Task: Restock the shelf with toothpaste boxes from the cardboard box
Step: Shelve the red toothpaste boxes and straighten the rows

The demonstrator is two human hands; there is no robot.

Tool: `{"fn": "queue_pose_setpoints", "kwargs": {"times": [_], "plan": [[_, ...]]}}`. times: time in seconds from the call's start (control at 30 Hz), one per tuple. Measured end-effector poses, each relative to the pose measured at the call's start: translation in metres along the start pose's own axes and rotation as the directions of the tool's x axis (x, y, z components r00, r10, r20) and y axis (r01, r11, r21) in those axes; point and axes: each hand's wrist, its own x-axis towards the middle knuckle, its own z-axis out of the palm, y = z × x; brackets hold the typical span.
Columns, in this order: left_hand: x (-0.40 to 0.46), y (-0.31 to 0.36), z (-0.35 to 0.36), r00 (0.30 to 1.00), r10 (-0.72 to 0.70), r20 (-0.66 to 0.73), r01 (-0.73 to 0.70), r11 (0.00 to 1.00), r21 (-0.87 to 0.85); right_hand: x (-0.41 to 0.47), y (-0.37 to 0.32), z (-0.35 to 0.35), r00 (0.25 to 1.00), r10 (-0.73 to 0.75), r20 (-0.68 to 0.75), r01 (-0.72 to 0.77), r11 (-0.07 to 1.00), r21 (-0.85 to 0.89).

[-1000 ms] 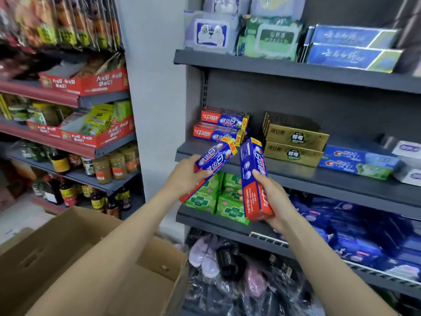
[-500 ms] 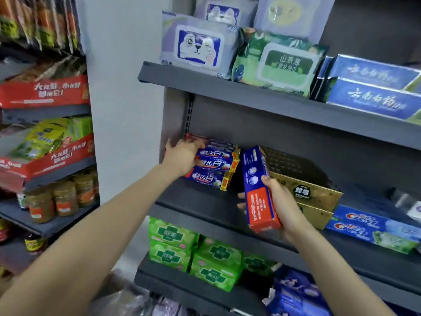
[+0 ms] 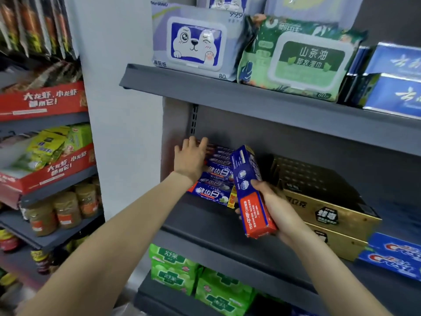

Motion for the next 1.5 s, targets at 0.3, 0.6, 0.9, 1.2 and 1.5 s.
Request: {"fn": "queue_pose_setpoints", "kwargs": {"times": [0.3, 0.6, 0.9, 1.2, 1.5], "plan": [[-0.044, 0.005, -0.023, 0.912, -0.243, 0.33, 0.32, -0.082, -0.944, 0.024, -0.006, 0.026, 0.895, -0.438, 0.083, 0.292, 0.436, -0.851], [-0.053, -0.022, -0.025, 0.916, -0.213, 0.339, 0.304, -0.179, -0.935, 0.043, -0.008, 0.042, 0.795, -0.563, 0.226, 0.271, -0.004, -0.963], [-0.05, -0.008, -0.038, 0.964, -0.085, 0.251, 0.251, -0.012, -0.968, 0.05, -0.006, 0.055, 0.881, -0.415, 0.227, 0.446, 0.565, -0.694], [-0.045, -0.018, -0.053, 0.948, 0.291, 0.127, -0.099, 0.652, -0.752, 0.05, -0.035, 0.033, 0.861, -0.487, 0.148, 0.498, 0.743, -0.446], [-0.042, -0.048, -0.026, 0.966, 0.231, 0.118, -0.098, 0.746, -0.659, 0.054, 0.002, 0.025, 0.895, -0.441, -0.064, 0.42, 0.883, -0.211]]}}
